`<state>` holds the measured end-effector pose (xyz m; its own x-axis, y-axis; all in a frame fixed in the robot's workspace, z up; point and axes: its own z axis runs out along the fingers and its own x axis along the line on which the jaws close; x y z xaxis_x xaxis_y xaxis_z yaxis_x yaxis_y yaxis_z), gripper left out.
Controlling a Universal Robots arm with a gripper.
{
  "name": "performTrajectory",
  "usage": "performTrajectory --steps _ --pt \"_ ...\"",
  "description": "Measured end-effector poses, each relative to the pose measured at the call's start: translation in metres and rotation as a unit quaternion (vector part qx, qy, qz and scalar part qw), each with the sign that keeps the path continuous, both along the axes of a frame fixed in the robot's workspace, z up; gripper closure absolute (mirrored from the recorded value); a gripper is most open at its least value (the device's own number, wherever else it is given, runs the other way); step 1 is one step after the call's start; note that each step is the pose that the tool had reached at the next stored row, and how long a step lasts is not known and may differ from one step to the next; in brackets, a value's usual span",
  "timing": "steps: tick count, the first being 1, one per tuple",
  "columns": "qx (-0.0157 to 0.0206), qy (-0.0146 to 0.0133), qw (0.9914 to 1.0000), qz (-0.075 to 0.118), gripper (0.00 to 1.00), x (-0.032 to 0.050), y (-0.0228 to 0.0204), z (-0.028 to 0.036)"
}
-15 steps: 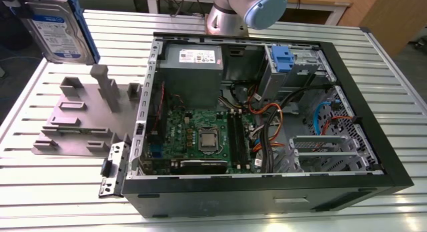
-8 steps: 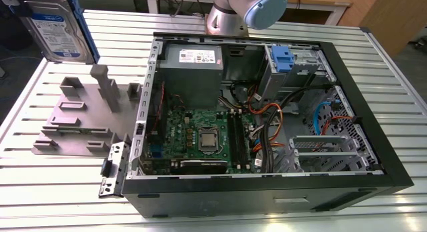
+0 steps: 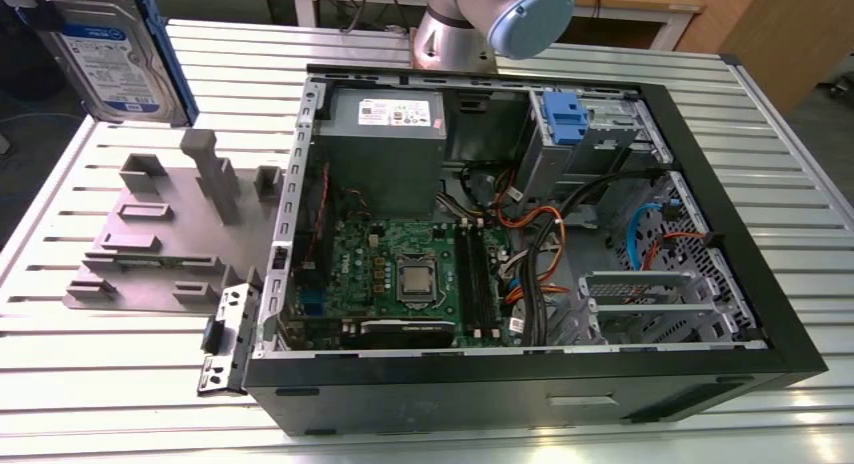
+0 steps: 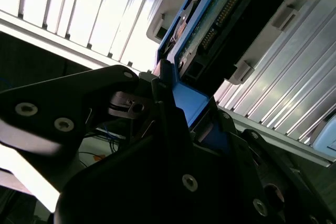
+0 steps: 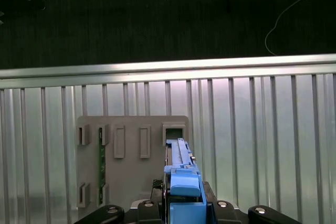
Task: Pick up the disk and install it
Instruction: 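Pick up the disk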
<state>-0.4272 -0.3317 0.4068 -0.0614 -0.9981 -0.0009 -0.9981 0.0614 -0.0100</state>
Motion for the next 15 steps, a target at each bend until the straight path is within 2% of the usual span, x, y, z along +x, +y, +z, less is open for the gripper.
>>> performTrajectory --steps 15 --pt "0.0 -0.0001 1.0 0.0 0.64 0.0 0.0 0.0063"
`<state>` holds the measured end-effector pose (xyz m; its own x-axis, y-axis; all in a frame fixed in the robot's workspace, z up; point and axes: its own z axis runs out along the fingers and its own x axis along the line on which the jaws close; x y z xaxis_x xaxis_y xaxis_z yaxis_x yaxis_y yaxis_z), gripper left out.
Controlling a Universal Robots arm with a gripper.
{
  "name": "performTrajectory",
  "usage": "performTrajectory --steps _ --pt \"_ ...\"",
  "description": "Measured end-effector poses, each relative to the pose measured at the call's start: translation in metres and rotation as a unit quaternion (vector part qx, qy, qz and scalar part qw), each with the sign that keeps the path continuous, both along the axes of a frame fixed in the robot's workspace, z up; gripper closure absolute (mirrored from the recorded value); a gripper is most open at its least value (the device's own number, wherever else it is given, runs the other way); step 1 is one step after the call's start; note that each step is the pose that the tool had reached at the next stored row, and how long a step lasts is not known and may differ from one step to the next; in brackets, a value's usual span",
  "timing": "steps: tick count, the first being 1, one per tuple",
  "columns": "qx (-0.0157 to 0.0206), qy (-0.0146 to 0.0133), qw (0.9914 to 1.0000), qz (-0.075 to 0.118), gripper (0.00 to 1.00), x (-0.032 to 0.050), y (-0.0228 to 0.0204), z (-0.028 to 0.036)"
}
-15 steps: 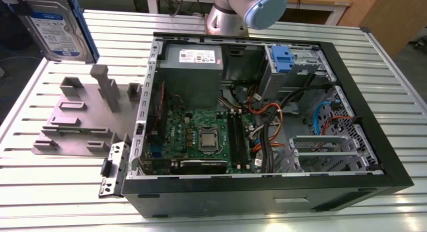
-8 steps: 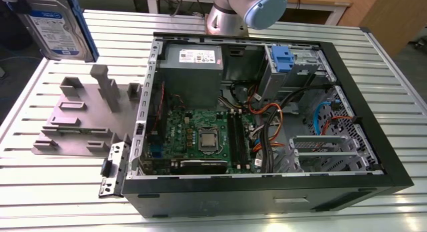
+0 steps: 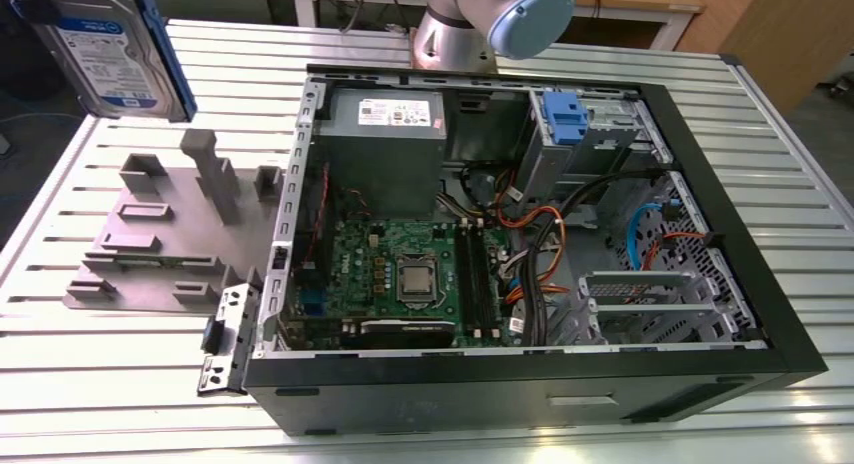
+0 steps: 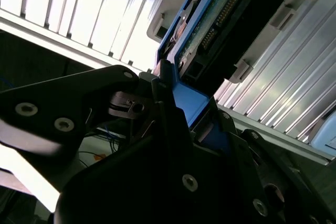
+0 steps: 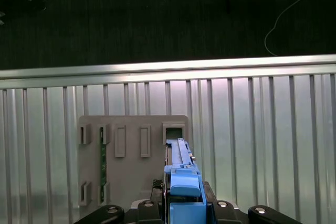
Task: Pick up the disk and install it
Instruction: 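Pick up the disk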
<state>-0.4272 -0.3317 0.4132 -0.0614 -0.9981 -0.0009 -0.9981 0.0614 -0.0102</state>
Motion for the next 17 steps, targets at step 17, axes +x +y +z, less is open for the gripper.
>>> performTrajectory --steps 17 --pt "0.0 0.0 1.0 0.0 0.64 0.0 0.0 0.0034"
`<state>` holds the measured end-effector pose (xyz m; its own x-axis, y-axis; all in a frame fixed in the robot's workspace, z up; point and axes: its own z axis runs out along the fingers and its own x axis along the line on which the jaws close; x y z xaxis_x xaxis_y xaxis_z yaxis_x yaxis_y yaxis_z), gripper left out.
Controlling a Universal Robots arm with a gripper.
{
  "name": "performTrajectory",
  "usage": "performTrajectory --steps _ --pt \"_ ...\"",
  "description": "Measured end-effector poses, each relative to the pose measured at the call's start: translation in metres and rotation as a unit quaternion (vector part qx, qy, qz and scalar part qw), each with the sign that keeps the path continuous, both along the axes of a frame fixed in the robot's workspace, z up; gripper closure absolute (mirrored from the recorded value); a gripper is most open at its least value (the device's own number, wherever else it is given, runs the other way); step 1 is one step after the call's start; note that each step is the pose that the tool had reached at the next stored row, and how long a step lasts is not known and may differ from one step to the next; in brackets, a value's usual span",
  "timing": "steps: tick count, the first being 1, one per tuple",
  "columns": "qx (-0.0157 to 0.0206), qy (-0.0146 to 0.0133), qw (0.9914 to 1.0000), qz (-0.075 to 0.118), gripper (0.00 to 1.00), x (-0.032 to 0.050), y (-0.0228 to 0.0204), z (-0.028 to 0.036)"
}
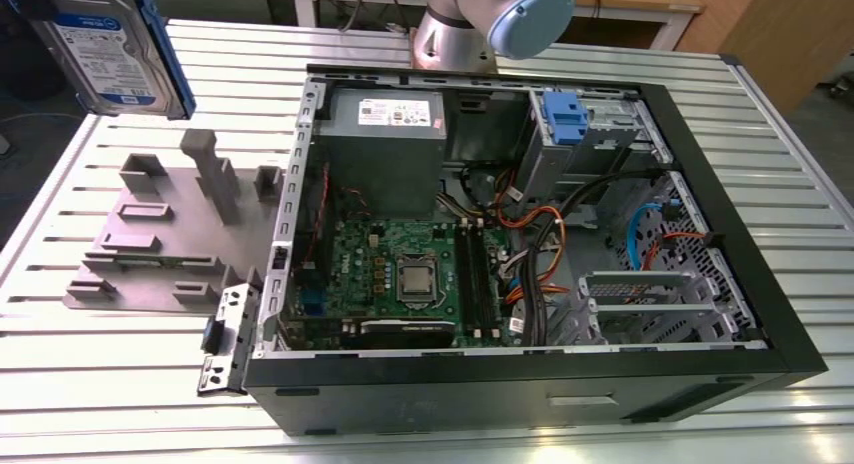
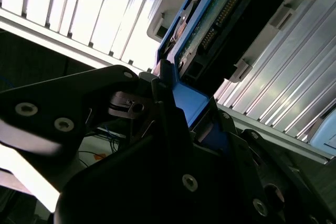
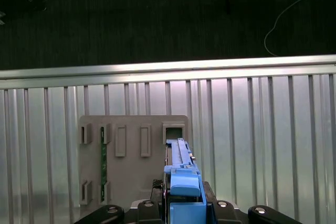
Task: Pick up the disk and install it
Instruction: 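Pick up the disk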
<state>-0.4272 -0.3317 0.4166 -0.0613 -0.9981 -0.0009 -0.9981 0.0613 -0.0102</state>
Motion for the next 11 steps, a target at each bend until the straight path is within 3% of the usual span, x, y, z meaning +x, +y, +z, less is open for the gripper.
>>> performTrajectory --steps 11 --pt "0.0 0.0 0.99993 0.012 0.64 0.0 0.0 0.0"
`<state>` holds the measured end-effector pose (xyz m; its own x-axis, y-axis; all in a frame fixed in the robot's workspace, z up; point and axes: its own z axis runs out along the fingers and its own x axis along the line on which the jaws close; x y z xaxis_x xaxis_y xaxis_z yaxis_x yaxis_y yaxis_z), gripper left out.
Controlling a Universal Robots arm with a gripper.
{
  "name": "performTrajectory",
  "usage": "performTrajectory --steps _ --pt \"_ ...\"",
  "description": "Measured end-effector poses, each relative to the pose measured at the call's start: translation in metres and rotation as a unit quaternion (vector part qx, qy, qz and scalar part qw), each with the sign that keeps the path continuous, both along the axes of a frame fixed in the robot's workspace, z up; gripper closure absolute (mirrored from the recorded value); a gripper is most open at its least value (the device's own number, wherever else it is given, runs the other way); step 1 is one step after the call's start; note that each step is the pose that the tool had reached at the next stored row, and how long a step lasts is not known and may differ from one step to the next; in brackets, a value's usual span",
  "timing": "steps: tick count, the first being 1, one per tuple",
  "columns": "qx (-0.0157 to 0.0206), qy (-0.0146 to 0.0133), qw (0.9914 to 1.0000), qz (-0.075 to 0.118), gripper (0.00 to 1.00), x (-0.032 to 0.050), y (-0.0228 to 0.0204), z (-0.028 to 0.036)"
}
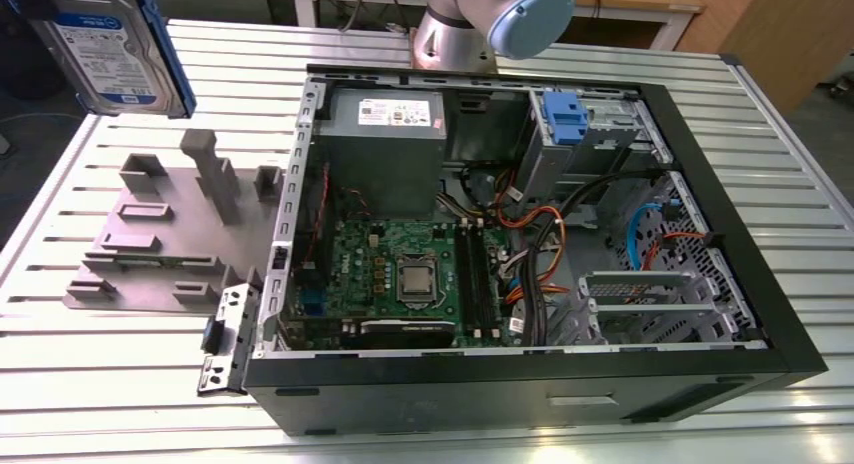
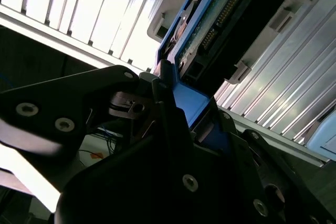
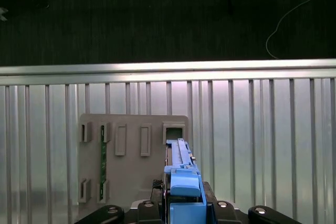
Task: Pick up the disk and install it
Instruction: 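Pick up the disk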
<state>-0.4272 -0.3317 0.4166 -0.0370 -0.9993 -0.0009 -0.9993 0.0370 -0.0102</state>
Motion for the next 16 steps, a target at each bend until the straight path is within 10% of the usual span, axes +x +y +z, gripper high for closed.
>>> performTrajectory --steps 16 --pt "0.0 0.0 1.0 0.0 0.64 0.0 0.0 0.0066"
